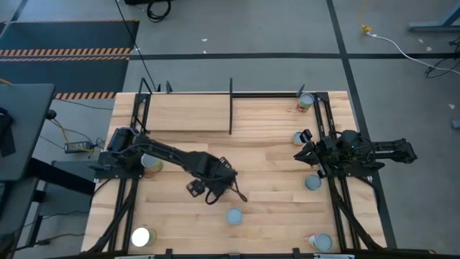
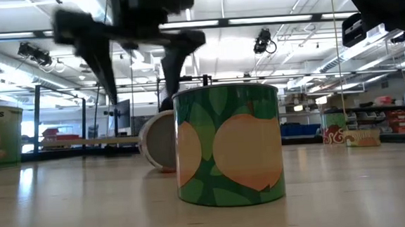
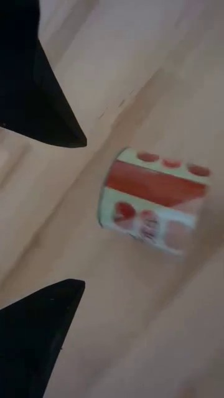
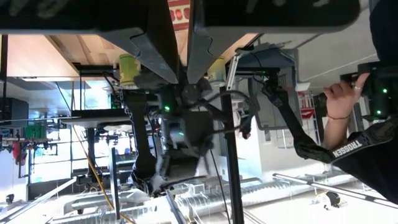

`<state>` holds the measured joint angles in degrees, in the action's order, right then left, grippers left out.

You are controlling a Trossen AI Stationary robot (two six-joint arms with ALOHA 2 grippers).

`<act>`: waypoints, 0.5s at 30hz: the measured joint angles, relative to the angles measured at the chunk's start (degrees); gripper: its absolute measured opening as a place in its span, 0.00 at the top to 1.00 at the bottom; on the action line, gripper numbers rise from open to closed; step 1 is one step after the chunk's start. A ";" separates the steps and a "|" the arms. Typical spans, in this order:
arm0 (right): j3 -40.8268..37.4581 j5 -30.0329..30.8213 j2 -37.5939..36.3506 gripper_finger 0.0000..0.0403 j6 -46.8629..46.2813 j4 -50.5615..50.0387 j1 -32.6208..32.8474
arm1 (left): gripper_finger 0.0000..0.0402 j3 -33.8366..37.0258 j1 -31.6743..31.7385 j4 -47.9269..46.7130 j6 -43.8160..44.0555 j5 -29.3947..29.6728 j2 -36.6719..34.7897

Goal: Pick and place cans onto a shelf
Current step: Put the canned diced tomatoes on the shelf

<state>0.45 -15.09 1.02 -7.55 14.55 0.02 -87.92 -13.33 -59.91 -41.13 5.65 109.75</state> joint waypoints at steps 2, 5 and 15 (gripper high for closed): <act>0.00 0.00 0.00 0.90 0.00 0.00 -0.01 | 0.08 1.09 0.87 2.58 -3.19 0.19 0.04; 0.00 0.00 0.00 0.90 0.00 0.00 -0.01 | 0.08 1.23 1.45 6.05 -5.90 -0.29 0.07; 0.00 -0.01 -0.01 0.90 0.01 0.01 0.00 | 0.08 1.42 1.13 17.20 -14.42 -0.32 5.21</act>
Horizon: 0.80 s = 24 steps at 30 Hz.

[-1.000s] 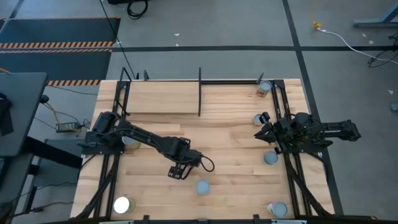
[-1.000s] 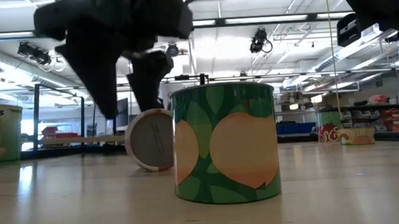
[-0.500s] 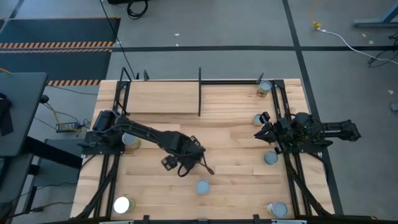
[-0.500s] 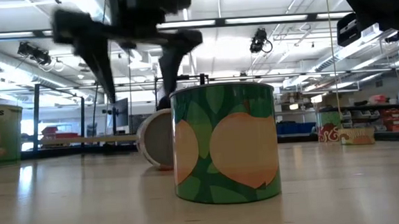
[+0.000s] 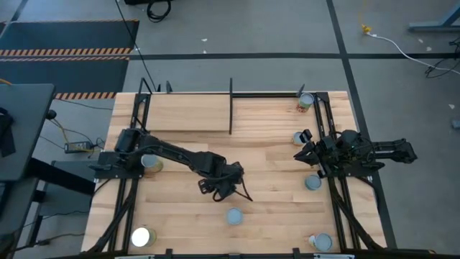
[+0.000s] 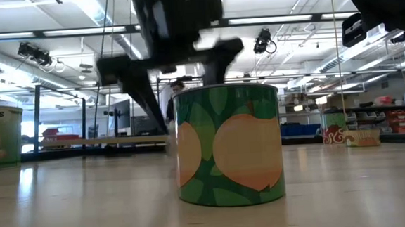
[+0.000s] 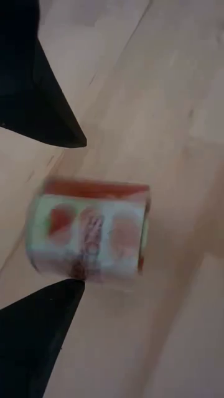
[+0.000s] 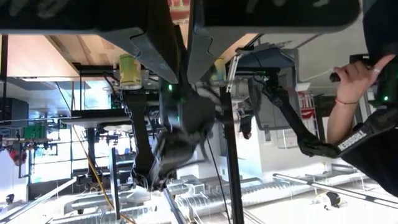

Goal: Pick and place cans onto a shelf
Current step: Put the canned diced tomatoes on the shelf

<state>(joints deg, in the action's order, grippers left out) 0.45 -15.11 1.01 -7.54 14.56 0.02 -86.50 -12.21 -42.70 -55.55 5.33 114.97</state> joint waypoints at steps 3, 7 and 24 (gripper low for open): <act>0.00 0.03 0.01 0.90 -0.01 0.45 -0.01 | 0.08 -0.03 -0.14 -0.83 -0.40 2.64 1.91; 0.00 0.01 0.12 0.90 -0.01 0.95 -0.01 | 0.08 -0.02 -0.28 -1.34 1.47 3.53 2.79; 0.00 0.39 0.12 0.90 -0.01 1.27 0.01 | 0.14 -0.83 -1.45 -1.63 22.00 -2.95 3.20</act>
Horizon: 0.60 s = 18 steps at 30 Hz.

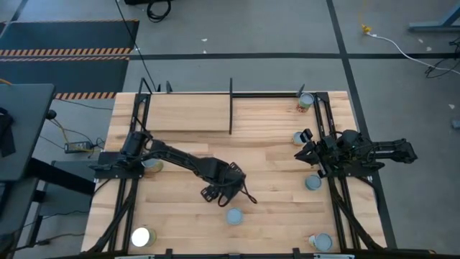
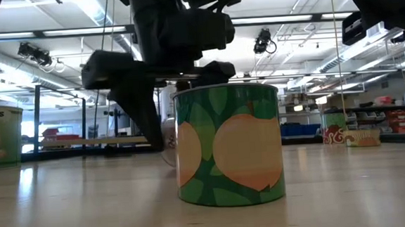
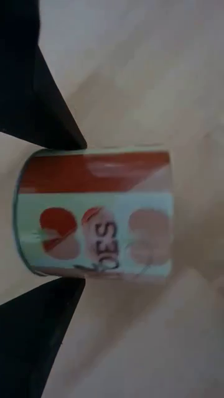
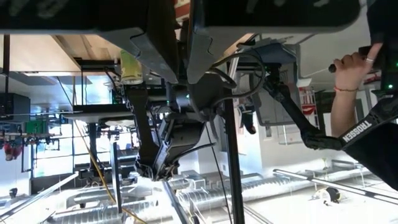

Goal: Pick and place cans onto a shelf
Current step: Put the canned diced tomatoes on the shelf

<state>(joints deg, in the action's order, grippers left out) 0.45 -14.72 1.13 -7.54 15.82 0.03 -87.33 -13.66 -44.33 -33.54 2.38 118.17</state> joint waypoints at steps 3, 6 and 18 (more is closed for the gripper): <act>0.00 0.07 0.00 0.90 -0.01 -0.01 0.00 | 0.14 0.00 -0.10 -0.03 4.13 -0.10 0.00; 0.00 0.07 0.00 0.90 0.01 -0.01 0.00 | 0.14 0.00 -0.01 -0.01 4.68 0.21 0.00; 0.00 0.07 0.00 0.90 -0.01 -0.01 -0.02 | 0.30 -0.33 -0.34 0.42 5.42 1.11 1.36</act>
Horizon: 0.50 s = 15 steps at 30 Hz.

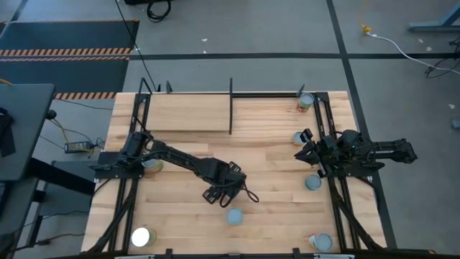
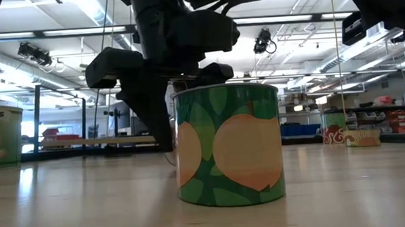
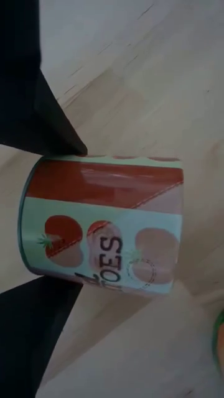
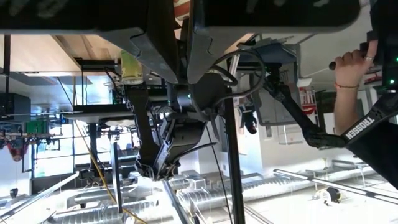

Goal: Pick and place cans onto a shelf
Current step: Put the canned diced tomatoes on the shelf

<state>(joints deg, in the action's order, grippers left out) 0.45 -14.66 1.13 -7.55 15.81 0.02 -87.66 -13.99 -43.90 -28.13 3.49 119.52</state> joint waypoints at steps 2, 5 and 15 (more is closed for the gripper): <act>0.00 0.00 0.00 0.90 0.00 0.00 0.02 | 0.30 -0.53 -0.20 -0.97 0.74 2.92 -0.16; 0.00 0.00 0.00 0.90 0.00 -0.01 0.01 | 0.30 -3.31 -0.02 -8.39 2.69 7.52 -0.15; 0.00 -0.02 0.00 0.90 0.00 0.00 -0.01 | 0.30 -17.38 3.55 -40.89 18.75 16.28 -0.85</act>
<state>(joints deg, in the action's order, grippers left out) 0.45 -14.68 1.13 -7.55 15.81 0.01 -105.04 -10.45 -84.79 -9.38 19.76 118.67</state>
